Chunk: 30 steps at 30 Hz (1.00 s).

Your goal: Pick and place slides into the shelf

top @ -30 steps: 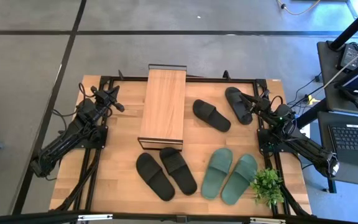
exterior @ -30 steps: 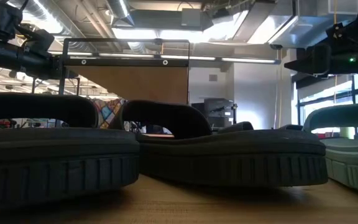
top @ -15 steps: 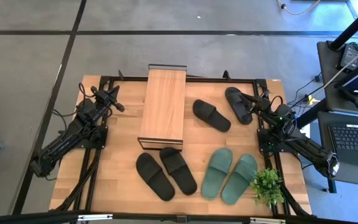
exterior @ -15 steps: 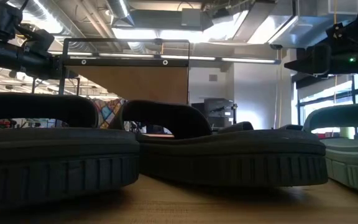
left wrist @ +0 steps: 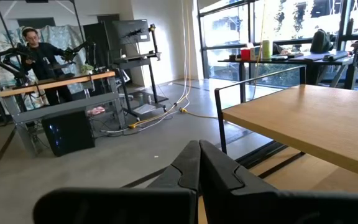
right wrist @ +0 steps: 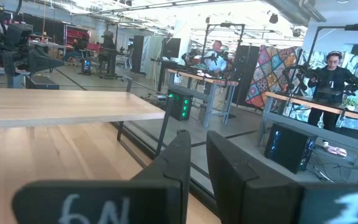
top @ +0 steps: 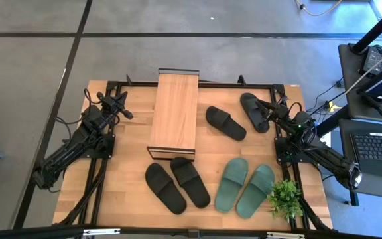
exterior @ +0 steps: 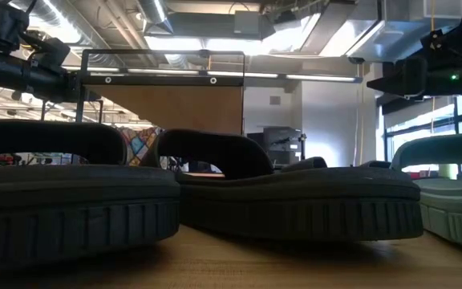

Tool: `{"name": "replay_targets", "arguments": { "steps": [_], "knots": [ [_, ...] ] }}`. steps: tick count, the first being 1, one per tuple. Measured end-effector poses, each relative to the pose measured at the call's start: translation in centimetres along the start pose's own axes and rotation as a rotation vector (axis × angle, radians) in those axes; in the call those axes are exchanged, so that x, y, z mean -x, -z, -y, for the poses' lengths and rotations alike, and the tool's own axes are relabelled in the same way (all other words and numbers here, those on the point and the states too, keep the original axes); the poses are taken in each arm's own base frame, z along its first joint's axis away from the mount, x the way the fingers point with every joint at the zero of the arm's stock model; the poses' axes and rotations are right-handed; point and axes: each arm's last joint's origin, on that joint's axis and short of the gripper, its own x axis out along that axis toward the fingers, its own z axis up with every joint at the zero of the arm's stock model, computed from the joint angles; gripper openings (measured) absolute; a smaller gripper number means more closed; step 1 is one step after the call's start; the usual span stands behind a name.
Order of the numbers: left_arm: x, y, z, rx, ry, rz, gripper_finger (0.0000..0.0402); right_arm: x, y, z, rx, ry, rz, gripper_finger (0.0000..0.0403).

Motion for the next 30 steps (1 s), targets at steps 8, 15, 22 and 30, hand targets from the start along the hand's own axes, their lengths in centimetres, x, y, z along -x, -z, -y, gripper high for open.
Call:
{"name": "replay_targets", "arguments": {
  "steps": [8,15,22,30],
  "knots": [
    [0.0,0.0,0.0,0.0,0.0,0.0,0.0,0.0,0.0,0.0,0.0,0.0,0.0,0.0055],
    [0.0,0.0,0.0,0.0,0.0,0.0,0.0,0.0,0.01,0.0,0.0,0.0,0.0,0.0055],
    [0.0,0.0,0.0,0.0,0.0,0.0,0.0,0.0,-0.06,0.01,-0.089,0.001,0.007,0.0055],
    [0.0,0.01,0.0,0.0,0.0,0.0,0.0,0.0,-0.05,0.01,-0.105,0.0,0.005,0.0055]
  ]
}}
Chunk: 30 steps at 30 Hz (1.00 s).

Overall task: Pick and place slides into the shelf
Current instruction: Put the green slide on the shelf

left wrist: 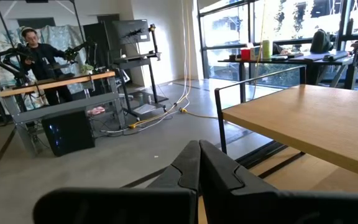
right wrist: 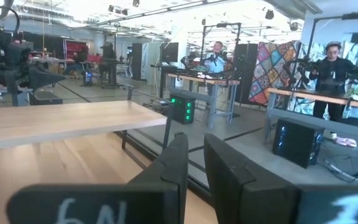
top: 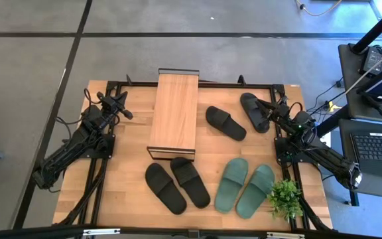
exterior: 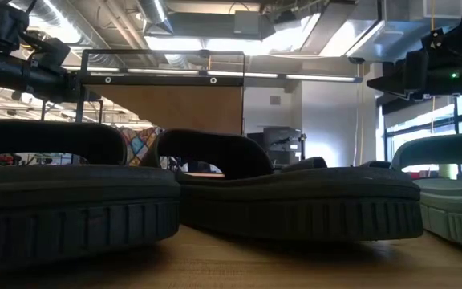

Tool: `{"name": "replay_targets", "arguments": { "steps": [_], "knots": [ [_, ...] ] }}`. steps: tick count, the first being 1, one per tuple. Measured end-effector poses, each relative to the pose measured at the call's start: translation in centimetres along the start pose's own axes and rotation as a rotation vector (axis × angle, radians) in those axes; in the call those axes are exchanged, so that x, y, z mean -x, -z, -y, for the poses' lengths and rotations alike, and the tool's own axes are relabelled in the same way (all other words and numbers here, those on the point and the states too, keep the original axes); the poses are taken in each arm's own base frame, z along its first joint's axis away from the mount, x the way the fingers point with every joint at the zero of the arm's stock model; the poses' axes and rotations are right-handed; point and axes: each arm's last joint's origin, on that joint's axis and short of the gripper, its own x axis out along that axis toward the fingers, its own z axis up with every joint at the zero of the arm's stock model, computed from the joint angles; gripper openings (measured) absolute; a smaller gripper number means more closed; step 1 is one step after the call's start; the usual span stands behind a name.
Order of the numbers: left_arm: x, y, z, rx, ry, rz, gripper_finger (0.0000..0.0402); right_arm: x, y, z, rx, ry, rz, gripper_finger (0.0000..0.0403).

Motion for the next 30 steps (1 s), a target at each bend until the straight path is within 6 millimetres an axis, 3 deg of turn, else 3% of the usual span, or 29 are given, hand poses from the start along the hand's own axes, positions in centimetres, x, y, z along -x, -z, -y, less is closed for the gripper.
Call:
{"name": "replay_targets", "arguments": {
  "steps": [9,18,23,30],
  "knots": [
    [0.0,0.0,0.0,0.0,0.0,0.0,0.0,0.0,-0.1,-0.1,-0.001,-0.034,0.015,0.0071],
    [0.0,0.0,0.0,0.0,0.0,0.0,0.0,0.0,-0.7,-0.1,0.01,-0.041,0.072,0.0193],
    [0.0,0.0,0.0,0.0,0.0,0.0,0.0,0.0,-0.8,-0.1,-0.023,-0.042,0.071,0.0232],
    [0.0,0.0,0.0,0.0,0.001,0.0,0.0,0.0,-6.6,-0.2,0.077,-0.134,0.091,0.0225]
  ]
}}
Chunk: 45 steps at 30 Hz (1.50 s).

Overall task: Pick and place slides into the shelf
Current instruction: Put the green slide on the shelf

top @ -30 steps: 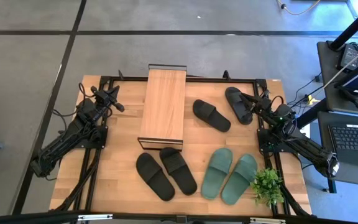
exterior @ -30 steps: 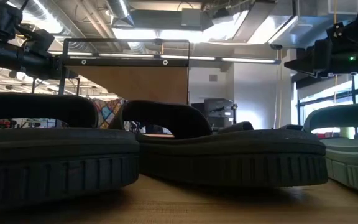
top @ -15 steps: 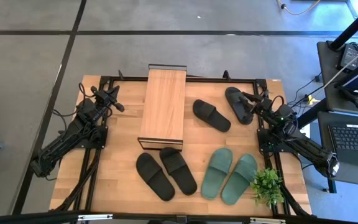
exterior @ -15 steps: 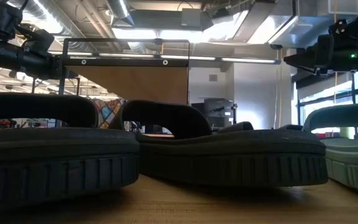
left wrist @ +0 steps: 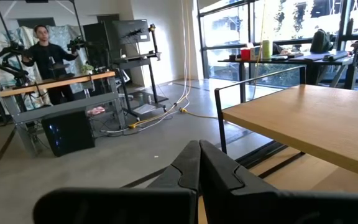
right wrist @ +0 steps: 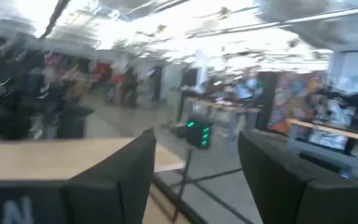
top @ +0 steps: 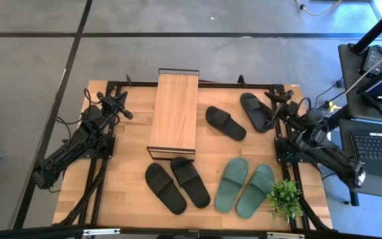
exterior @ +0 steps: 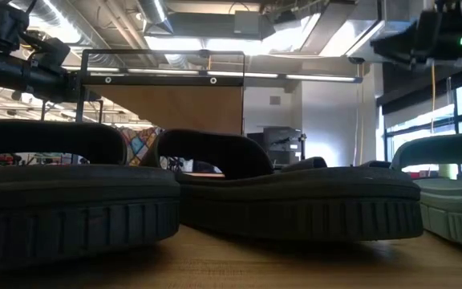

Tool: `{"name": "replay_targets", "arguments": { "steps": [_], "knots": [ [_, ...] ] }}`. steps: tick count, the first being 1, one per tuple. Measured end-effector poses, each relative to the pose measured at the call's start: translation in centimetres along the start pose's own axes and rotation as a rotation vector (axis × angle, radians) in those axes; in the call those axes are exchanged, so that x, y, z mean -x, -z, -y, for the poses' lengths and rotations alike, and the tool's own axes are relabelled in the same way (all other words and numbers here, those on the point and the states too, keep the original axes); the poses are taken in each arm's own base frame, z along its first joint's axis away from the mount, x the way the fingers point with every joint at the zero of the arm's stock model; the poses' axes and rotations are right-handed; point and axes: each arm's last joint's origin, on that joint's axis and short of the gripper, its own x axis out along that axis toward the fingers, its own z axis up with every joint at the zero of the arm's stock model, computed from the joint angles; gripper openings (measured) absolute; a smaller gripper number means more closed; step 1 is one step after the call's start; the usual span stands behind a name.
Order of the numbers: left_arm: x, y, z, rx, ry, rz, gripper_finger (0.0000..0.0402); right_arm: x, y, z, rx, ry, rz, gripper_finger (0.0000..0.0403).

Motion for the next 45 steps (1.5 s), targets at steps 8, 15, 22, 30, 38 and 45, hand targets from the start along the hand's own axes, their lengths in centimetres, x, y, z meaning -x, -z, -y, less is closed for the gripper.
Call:
{"name": "replay_targets", "arguments": {
  "steps": [8,15,22,30,38,45],
  "knots": [
    [0.0,0.0,0.0,0.004,0.0,0.0,0.0,-4.3,-6.2,-0.3,0.111,-0.209,-0.262,0.0202],
    [0.0,0.0,0.0,0.004,0.0,0.0,0.0,-8.8,-8.6,-2.3,0.06,-0.424,-0.594,0.0192],
    [0.0,0.0,0.0,0.004,0.0,0.0,0.0,-11.0,-7.9,-5.7,-0.173,-0.393,-1.033,0.018],
    [0.0,0.0,0.0,0.003,0.0,0.0,0.0,-11.0,-5.8,-10.0,-0.447,-0.24,-1.4,0.017],
    [0.0,0.0,0.0,0.003,0.0,0.0,0.0,-9.4,-5.6,-14.3,-0.727,-0.239,-1.676,0.0169],
    [0.0,0.0,0.0,0.003,0.0,0.0,0.0,-8.7,-5.5,-16.0,-0.602,-0.385,-1.673,0.0169]
  ]
}}
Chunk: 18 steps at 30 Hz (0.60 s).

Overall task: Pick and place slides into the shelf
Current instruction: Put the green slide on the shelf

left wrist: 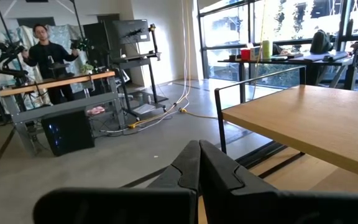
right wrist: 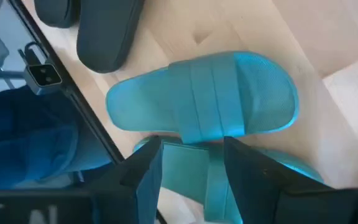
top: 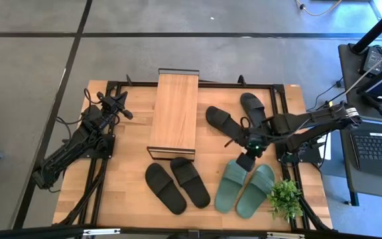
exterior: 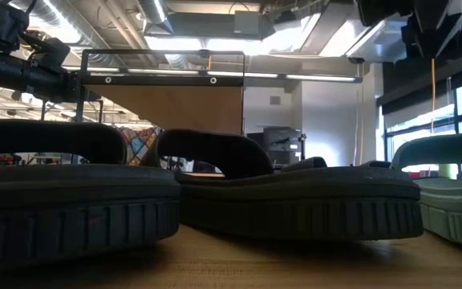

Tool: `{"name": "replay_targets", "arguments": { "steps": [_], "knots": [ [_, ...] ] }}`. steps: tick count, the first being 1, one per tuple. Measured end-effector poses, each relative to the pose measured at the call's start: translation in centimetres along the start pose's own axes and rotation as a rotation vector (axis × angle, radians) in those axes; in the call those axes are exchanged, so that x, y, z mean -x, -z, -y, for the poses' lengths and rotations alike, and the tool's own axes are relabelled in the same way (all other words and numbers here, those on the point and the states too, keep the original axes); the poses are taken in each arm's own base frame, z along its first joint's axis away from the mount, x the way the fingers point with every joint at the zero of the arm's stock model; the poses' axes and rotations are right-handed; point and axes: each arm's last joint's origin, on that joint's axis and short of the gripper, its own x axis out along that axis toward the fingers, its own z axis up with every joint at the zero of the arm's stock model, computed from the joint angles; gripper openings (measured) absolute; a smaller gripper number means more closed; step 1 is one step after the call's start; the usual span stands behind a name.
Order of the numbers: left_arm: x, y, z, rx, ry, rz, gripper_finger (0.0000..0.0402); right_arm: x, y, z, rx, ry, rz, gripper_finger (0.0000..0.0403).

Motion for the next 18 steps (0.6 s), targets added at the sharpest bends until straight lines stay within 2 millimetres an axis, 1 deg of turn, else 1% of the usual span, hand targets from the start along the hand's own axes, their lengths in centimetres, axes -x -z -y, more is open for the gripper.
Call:
{"name": "replay_targets", "arguments": {
  "steps": [3,6,10,13,18],
  "knots": [
    [0.0,0.0,0.0,0.0,0.0,0.0,0.0,-0.2,-0.5,-0.4,0.048,-0.037,0.034,0.0169],
    [0.0,0.0,0.0,0.0,0.0,0.0,0.0,-0.1,-0.8,-0.8,0.037,-0.067,0.077,0.0169],
    [0.0,0.0,0.0,0.0,0.0,0.001,0.0,-0.2,-0.8,-0.8,0.023,-0.032,0.118,0.0176],
    [0.0,-0.1,0.0,0.002,0.0,0.007,0.0,-0.3,-0.4,-1.1,0.002,-0.041,0.105,0.0201],
    [0.0,-0.1,0.0,0.002,-0.001,0.008,0.0,-0.4,0.2,-1.5,-0.004,-0.063,0.069,0.0268]
  ]
}}
